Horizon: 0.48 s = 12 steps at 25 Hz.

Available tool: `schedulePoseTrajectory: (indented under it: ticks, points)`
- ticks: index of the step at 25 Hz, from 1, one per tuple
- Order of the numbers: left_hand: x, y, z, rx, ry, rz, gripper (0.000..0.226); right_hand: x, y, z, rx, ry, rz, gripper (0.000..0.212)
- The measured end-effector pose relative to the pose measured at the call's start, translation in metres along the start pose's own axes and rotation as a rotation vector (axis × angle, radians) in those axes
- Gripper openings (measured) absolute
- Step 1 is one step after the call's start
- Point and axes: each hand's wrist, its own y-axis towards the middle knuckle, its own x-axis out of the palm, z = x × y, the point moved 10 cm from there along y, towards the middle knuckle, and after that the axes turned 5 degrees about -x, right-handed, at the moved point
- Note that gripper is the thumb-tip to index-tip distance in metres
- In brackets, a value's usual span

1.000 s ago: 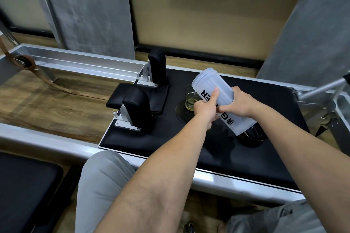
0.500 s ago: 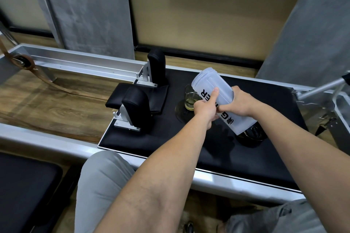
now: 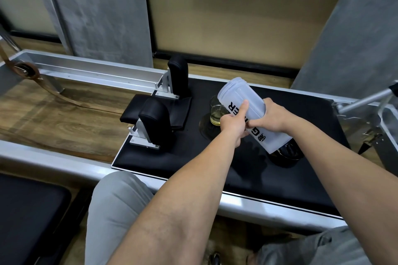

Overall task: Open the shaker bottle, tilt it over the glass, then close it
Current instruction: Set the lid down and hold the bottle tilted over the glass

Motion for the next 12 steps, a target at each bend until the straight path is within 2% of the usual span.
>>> schedulePoseTrajectory:
  ticks: [5,12]
  points:
    - [0.0000,0.0004,-0.0011,-0.004,0.001,0.003,0.057,0.0002,0.0004,-0.0004,-0.004,0.006,-0.004,0.079]
    - [0.0015,0.0002,-0.0024,-0.010,-0.018,-0.005,0.064,-0.0008,-0.0003,-0.0001,-0.006,0.001,-0.008,0.080]
